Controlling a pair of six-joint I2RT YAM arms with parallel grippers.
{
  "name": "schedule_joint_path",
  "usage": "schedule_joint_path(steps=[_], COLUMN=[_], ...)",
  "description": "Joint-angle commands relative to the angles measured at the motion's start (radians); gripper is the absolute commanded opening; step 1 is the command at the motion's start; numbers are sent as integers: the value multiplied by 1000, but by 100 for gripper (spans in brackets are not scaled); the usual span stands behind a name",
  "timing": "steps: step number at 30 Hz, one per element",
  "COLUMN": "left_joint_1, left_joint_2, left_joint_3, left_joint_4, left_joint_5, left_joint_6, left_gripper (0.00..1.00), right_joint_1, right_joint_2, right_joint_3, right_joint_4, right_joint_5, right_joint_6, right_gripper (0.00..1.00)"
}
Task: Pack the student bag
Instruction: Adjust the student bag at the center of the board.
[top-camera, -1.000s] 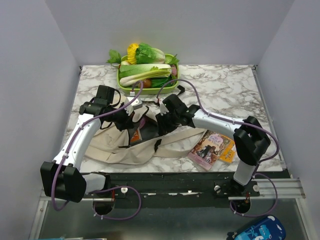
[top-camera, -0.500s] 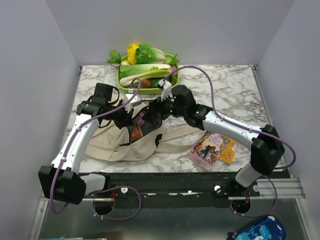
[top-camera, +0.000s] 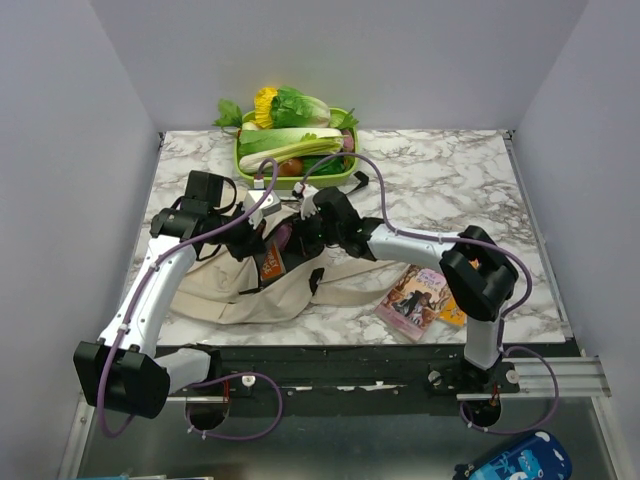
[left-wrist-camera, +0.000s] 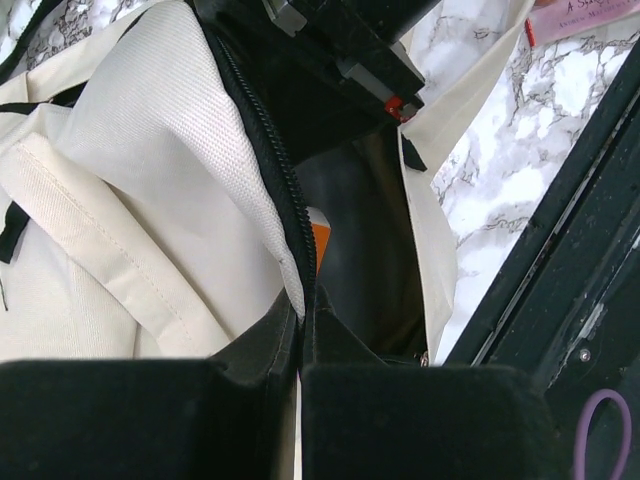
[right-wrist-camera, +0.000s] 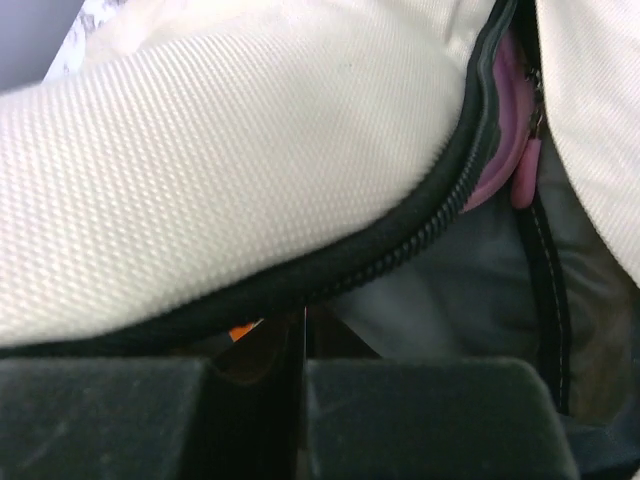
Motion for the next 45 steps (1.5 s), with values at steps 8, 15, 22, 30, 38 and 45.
schedule_joint_path(steps=[8,15,22,30,38,45], left_joint_1=[-1,-1,-1,-1,-1,-1], left_joint_2=[-23,-15,15,8,6,11], left_joint_3=[-11,-11,-6,-24,-37,-67], left_joint_4=[47,48,71,73,90,113], left_joint_5=[27,21,21,-2,15,20], left_joint_6=[-25,-7,-3,10,4,6], left_gripper=[4,4,4,4,4,4], right_joint_1=[58,120,120,25,-406,-419], right_joint_2=[193,122,19,-249,-467,-558], right_joint_3=[186,55,-79,-226,-493,-566], right_joint_4=[23,111,184,181,172,-9], right_joint_5=[216,58,-169,131,-69,-104], right_joint_6=[14,-45,-94,-42,299,109], right_gripper=[10,10,8,84,100,100])
